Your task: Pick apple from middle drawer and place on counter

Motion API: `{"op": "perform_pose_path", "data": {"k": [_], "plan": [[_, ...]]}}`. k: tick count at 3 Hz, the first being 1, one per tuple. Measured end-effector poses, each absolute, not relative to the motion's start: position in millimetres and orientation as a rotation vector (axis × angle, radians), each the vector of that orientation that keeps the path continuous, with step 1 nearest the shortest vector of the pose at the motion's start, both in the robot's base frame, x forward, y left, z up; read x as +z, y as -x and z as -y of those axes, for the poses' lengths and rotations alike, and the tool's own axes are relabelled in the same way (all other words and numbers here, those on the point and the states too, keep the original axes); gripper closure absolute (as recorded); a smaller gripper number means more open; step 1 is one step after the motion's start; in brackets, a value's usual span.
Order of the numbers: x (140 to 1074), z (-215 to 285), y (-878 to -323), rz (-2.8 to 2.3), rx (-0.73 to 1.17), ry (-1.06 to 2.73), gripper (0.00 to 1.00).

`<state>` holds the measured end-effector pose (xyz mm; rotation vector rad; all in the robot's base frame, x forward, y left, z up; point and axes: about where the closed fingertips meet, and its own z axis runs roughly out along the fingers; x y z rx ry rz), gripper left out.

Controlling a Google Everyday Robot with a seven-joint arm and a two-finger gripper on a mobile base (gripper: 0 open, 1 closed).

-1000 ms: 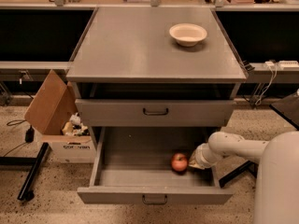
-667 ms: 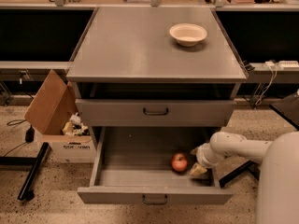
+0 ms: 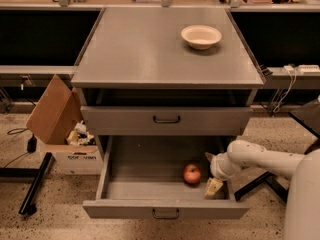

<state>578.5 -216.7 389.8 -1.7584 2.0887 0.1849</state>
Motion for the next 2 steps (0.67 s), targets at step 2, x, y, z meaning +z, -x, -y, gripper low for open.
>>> {"op": "perform_pose_path", "data": {"k": [2], "plan": [[390, 183, -581, -1.989, 0.375, 1.738, 0.00]]}}
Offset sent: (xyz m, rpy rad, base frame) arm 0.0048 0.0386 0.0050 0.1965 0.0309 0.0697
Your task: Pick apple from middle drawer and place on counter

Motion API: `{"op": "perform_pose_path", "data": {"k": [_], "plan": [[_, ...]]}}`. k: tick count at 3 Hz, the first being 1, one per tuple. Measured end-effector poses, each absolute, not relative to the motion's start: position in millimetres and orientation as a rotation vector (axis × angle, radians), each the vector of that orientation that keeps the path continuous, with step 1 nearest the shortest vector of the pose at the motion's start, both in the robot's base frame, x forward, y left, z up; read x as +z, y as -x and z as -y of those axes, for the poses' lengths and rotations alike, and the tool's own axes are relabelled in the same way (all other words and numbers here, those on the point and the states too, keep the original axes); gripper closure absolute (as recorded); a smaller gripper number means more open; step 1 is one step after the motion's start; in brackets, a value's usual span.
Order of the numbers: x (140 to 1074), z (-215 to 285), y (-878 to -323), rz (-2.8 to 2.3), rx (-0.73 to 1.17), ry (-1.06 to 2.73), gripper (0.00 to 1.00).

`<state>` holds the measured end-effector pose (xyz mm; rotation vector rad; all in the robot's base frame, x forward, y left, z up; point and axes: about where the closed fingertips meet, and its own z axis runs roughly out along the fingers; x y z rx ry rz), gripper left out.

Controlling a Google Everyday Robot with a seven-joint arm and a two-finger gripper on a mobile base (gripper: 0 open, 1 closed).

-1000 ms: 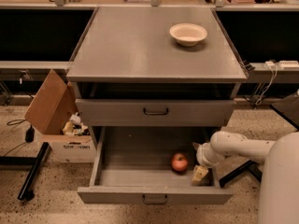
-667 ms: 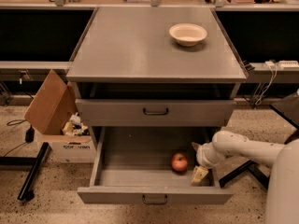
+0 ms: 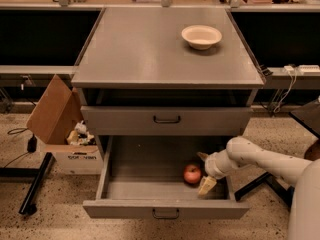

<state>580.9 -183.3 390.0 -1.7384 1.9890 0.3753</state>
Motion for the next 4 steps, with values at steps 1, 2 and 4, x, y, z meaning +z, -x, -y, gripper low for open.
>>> {"op": "perform_pose_path", "data": {"k": [1, 2, 4], "plan": [[389, 176, -584, -1.978, 0.393, 1.736, 0.00], [385, 175, -589, -1.994, 0.391, 1.732, 0.19], [376, 174, -595, -1.990, 0.400, 1.741, 0.65]]}}
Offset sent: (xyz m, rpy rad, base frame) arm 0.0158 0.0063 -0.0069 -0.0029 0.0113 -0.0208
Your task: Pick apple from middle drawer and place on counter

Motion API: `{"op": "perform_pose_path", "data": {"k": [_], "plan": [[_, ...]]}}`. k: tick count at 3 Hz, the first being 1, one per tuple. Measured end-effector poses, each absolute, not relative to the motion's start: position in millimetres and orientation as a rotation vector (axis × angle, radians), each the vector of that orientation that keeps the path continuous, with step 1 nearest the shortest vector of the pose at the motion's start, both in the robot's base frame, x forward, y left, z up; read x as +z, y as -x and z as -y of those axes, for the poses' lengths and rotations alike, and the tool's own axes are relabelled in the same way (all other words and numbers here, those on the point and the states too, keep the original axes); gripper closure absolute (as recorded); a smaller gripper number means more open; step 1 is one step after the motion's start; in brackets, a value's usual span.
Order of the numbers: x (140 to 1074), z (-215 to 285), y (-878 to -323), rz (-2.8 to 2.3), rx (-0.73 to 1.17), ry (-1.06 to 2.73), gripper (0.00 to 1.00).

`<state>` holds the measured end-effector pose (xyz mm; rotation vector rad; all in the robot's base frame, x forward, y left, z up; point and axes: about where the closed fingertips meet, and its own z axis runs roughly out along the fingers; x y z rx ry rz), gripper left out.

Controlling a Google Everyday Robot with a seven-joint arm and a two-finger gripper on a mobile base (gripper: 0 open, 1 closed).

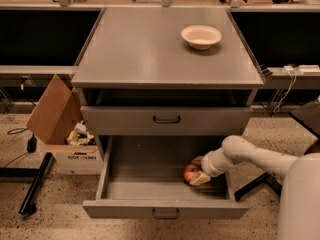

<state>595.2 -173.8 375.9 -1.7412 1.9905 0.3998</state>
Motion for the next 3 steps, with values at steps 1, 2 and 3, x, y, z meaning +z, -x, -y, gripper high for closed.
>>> {"op": "perform_pose_path", "data": {"k": [1, 2, 3], "plan": [[395, 179, -587, -1.942, 0.368, 1.726, 0.89], [437, 197, -558, -1.882, 0.282, 1.655, 1.00], [465, 208, -539, -1.855, 0.225, 1.616, 1.00]]}}
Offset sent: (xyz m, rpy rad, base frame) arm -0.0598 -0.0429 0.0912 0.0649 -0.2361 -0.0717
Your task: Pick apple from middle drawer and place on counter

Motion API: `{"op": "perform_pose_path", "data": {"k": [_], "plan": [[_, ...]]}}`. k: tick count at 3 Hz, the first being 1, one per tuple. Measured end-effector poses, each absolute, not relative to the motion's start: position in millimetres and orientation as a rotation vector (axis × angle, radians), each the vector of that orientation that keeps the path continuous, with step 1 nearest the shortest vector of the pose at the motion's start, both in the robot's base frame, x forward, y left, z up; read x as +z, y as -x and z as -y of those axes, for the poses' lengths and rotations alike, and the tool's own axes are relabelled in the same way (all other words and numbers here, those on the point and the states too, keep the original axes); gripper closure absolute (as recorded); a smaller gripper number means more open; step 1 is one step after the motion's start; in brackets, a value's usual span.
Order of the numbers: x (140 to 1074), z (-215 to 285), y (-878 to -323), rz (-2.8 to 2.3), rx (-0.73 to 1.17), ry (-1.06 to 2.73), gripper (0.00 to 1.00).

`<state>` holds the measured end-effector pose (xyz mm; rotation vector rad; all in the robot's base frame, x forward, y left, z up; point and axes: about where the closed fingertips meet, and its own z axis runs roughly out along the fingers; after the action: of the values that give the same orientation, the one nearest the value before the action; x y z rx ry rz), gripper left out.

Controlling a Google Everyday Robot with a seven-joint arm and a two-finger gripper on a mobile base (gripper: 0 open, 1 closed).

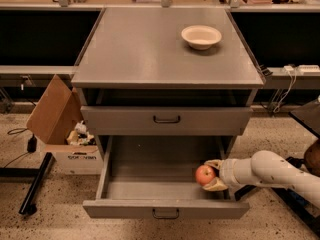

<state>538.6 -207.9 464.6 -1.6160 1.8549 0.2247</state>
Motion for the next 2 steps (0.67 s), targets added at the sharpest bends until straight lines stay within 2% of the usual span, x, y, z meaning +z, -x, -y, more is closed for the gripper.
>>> {"op": "perform_pose_path", "data": {"k": [2], "plan": [[493, 200, -525, -1.858, 0.217, 1.620, 1.00]]}}
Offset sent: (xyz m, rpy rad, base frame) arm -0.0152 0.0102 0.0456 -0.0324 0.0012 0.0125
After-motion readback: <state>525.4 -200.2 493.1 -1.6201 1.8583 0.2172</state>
